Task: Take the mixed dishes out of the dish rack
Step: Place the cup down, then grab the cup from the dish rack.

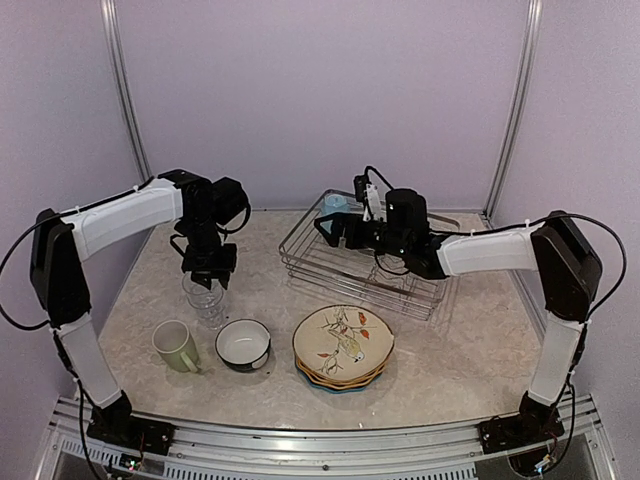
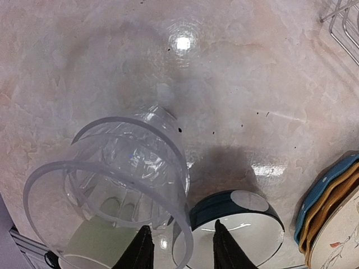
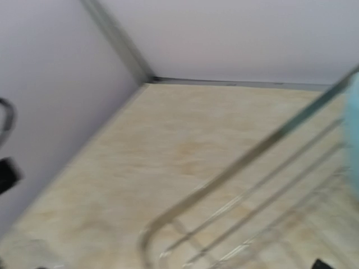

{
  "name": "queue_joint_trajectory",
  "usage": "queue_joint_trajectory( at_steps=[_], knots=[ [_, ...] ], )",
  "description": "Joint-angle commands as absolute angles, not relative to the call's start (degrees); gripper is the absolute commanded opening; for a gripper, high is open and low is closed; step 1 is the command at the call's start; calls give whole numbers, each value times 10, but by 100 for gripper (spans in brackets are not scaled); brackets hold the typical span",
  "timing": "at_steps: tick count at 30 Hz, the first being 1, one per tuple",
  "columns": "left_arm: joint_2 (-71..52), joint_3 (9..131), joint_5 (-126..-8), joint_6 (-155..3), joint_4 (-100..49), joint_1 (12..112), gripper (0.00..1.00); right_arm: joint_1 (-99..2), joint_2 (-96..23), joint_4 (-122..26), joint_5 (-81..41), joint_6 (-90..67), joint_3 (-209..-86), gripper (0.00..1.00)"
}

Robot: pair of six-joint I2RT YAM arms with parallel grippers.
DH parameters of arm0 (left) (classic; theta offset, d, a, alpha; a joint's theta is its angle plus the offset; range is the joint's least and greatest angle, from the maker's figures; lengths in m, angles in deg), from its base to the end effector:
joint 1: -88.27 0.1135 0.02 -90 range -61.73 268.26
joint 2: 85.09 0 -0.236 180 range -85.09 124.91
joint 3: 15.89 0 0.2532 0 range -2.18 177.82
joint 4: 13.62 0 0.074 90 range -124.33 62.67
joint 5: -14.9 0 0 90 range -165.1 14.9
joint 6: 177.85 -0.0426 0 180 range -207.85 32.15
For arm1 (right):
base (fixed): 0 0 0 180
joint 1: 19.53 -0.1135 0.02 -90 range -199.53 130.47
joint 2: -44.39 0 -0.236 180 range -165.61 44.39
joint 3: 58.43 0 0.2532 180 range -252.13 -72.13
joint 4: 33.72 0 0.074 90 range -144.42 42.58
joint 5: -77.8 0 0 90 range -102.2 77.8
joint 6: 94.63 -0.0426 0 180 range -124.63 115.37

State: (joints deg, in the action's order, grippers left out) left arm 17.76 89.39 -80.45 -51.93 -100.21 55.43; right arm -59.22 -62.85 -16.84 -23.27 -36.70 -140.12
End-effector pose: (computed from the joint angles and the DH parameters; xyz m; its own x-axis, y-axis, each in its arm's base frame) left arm 0.2856 -0.1796 0.2385 -0.9890 -0.0569 -0.1368 -0.0595 0.9981 0.0154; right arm 0.3279 0.2827 0.2122 -0.5086 0.2550 -0.8223 -0.5933 0.5883 0.5494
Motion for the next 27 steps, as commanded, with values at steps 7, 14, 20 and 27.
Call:
queue_joint_trajectory(
  at_steps=[7, 14, 20, 27],
  knots=[
    [106, 859, -824, -517, -985, 551, 54, -581, -673, -483, -23, -202, -1556, 100],
    [38, 853, -785, -537, -942, 550, 66, -562, -747, -550, 7, -166, -1676, 100],
    [-39, 816, -715, -555, -857, 555, 83, -549, -819, -562, -13, -151, -1780, 100],
    [-115, 769, -669, -573, -773, 564, 94, -545, -914, -576, -36, -131, -1908, 100]
  ],
)
